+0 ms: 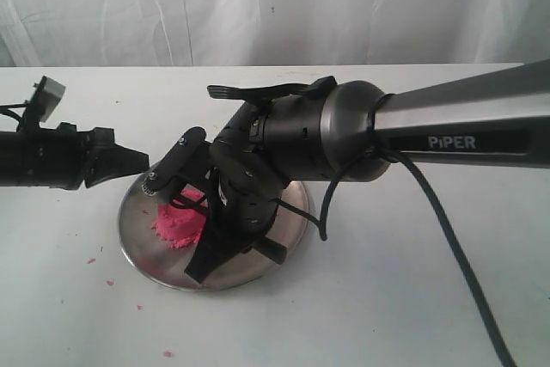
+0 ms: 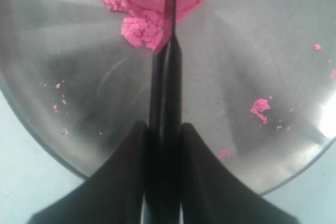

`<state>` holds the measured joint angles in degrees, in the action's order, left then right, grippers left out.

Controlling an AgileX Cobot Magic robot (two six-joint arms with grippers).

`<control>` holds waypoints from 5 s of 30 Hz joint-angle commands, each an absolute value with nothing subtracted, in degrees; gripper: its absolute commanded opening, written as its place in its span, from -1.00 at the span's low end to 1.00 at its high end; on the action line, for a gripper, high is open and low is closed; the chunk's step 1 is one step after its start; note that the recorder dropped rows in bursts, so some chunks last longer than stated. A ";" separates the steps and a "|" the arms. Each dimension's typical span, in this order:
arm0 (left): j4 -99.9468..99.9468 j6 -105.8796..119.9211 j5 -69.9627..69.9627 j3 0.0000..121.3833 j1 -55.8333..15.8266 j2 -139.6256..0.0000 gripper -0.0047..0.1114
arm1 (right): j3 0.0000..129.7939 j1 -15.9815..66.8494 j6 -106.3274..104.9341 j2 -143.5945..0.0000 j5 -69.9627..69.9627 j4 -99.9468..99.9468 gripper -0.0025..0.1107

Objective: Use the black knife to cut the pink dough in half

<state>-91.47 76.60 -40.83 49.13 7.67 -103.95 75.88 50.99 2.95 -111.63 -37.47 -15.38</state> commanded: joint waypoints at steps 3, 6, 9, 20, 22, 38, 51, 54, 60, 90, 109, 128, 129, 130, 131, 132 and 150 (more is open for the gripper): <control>-92.94 78.25 -39.85 49.46 5.22 -104.65 -0.92 | 75.73 50.76 2.83 -111.39 -37.01 -15.48 -0.96; -92.94 78.25 -39.03 49.46 5.22 -104.81 -0.92 | 75.73 50.76 2.83 -111.39 -37.15 -15.48 -0.96; -93.38 78.25 -39.26 49.46 5.10 -105.94 -0.92 | 75.73 50.76 2.83 -111.39 -37.04 -15.96 -0.96; -98.67 82.49 -40.49 49.46 5.08 -108.69 -0.92 | 75.73 50.76 2.42 -111.49 -36.13 -17.74 -0.96; -98.88 82.89 -40.36 49.46 4.86 -109.67 -0.92 | 75.73 50.76 2.42 -111.49 -35.18 -17.74 -0.96; -99.75 84.60 -42.67 50.46 4.03 -112.64 -0.92 | 75.73 50.56 2.42 -113.40 -35.09 -18.02 -0.96; -98.20 84.39 -38.72 50.46 3.90 -114.69 -0.92 | 75.73 50.56 2.42 -114.43 -34.66 -17.87 -0.96; -98.02 84.39 -38.72 50.46 3.90 -116.14 -0.92 | 75.84 50.56 2.42 -114.43 -34.66 -17.87 -0.96; -98.02 84.39 -38.55 50.46 3.90 -117.81 -0.92 | 75.84 50.56 2.42 -115.54 -35.35 -17.56 -0.96; -96.51 84.49 -41.28 52.74 3.90 -120.57 -0.92 | 75.84 50.56 2.42 -116.65 -36.20 -16.57 -0.96; -93.99 81.34 -41.17 53.98 6.20 -111.14 -0.92 | 75.84 50.56 2.42 -116.65 -36.91 -16.60 -0.96; -92.81 79.81 -37.14 53.75 5.95 -115.68 -0.92 | 75.84 50.56 2.42 -116.65 -37.02 -16.60 -0.96; -93.15 79.94 -37.14 53.75 5.95 -115.95 -0.92 | 75.84 50.56 2.42 -116.65 -37.02 -16.60 -0.96; -93.80 80.96 -37.14 53.75 5.95 -116.10 -0.92 | 75.94 50.56 2.42 -116.65 -37.03 -16.60 -0.96; -93.91 81.21 -37.14 53.75 5.95 -116.35 -0.92 | 75.93 50.56 2.42 -116.65 -37.13 -16.60 -0.96; -93.91 81.34 -37.14 53.75 5.84 -116.71 -0.92 | 75.93 50.56 2.42 -116.65 -37.13 -16.60 -0.96; -93.71 81.34 -37.14 54.01 5.34 -118.76 -0.92 | 78.24 50.56 2.11 -116.65 -40.82 -16.60 -0.96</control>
